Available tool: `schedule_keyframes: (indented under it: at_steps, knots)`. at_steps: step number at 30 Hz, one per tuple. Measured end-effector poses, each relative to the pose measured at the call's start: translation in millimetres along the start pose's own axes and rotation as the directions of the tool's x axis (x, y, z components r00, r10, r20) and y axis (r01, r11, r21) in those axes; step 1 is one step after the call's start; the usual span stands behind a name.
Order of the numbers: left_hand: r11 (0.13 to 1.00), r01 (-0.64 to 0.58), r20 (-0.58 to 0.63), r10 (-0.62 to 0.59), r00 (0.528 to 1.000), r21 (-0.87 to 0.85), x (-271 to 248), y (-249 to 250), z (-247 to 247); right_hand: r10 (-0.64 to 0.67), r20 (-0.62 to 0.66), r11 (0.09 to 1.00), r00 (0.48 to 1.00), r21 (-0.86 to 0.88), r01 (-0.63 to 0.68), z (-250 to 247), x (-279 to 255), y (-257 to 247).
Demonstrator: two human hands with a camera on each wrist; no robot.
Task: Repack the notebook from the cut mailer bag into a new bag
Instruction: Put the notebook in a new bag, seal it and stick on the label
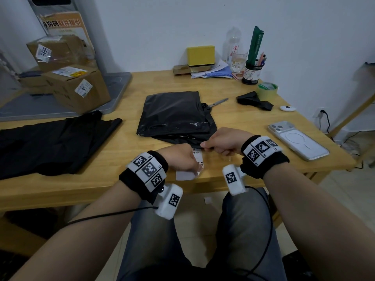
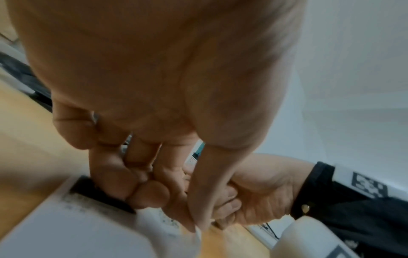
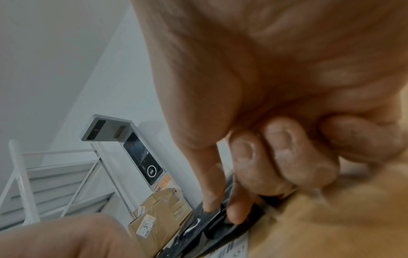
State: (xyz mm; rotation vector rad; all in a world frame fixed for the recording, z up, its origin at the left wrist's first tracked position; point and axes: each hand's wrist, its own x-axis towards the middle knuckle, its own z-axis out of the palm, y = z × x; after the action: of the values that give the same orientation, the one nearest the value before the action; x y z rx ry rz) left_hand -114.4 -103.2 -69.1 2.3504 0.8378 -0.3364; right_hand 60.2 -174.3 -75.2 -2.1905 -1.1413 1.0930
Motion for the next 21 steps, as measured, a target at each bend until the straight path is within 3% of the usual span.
schedule_keyframes:
  at_steps: [4, 14, 18, 21]
  knots:
    - [0.998, 0.008, 0.045, -0.005, 0.999, -0.064, -6, 1, -6, 0.004, -0.016, 1.0, 1.0, -0.03, -0.005, 1, 0, -1]
    - [0.945, -0.022, -0.031, 0.013, 0.999, -0.327, -22, -22, -49, 0.005, -0.006, 1.0, 1.0, 0.017, -0.005, -1, -1, -2]
    - [0.886, -0.059, -0.054, 0.038, 0.998, -0.46, -27, -22, -56, -0.025, 0.082, 0.995, 0.996, 0.095, 0.017, 1, -7, -11]
    - [0.887, -0.081, -0.063, 0.058, 0.996, -0.456, -30, -18, -59, -0.076, 0.135, 0.983, 0.988, 0.177, 0.051, 2, -10, -24]
